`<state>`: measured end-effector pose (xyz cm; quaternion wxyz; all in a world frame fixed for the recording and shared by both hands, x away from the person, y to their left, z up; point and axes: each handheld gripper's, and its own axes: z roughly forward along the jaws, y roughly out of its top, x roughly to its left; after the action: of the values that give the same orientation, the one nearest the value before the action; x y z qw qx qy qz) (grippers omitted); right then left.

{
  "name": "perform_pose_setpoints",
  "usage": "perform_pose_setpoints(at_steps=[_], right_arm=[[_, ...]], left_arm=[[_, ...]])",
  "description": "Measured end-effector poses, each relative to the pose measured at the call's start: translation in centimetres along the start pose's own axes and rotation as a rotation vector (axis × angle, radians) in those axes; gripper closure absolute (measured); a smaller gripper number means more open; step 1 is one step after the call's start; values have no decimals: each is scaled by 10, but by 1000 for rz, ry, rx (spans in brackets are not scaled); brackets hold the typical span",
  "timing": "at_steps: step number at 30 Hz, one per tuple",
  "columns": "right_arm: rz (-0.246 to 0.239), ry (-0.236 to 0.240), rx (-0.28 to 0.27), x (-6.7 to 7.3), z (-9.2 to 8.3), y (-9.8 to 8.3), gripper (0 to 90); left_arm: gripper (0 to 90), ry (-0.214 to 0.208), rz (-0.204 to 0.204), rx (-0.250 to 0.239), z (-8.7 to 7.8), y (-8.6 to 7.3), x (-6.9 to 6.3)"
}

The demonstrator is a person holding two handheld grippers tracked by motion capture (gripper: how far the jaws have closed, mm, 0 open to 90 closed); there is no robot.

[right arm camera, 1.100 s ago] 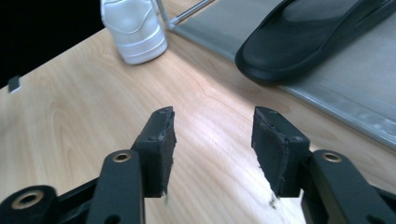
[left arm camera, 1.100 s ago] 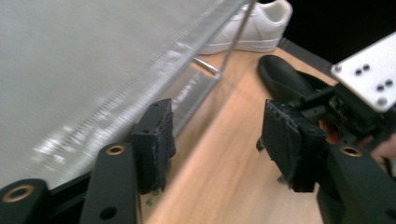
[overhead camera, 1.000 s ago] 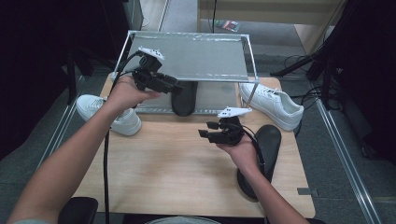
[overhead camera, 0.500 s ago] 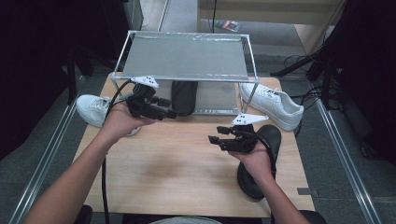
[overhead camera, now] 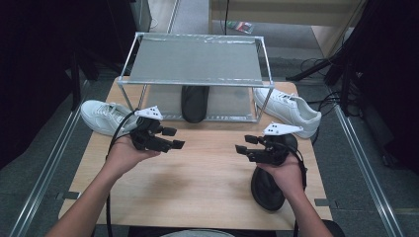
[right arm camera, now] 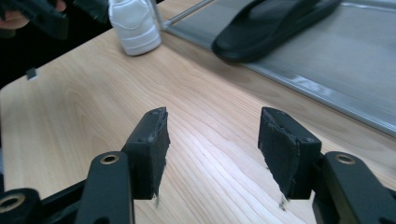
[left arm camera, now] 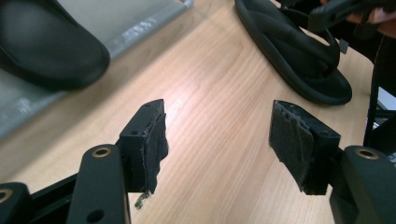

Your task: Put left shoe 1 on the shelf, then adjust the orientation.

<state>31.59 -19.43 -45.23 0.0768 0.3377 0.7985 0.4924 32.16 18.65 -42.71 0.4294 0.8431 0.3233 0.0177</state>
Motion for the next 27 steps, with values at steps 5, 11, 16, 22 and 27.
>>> perform_pose_setpoints(at_steps=[5, 11, 16, 22, 27], right_arm=[[16, -45, -15, -5, -18, -10, 467], [18, -80, -14, -10, -24, -15, 483], [12, -120, -19, -11, -31, -19, 542], [46, -163, -7, -22, -45, -28, 654], [72, -186, 28, -28, -57, -39, 783]], left_arm=[[378, 7, -16, -19, 4, -16, 1], [375, 33, 26, -14, 7, -23, -2], [375, 16, 16, -23, 11, -22, 0], [375, 0, 38, -8, 19, -16, 0], [375, -31, 21, -5, 27, -13, 4]])
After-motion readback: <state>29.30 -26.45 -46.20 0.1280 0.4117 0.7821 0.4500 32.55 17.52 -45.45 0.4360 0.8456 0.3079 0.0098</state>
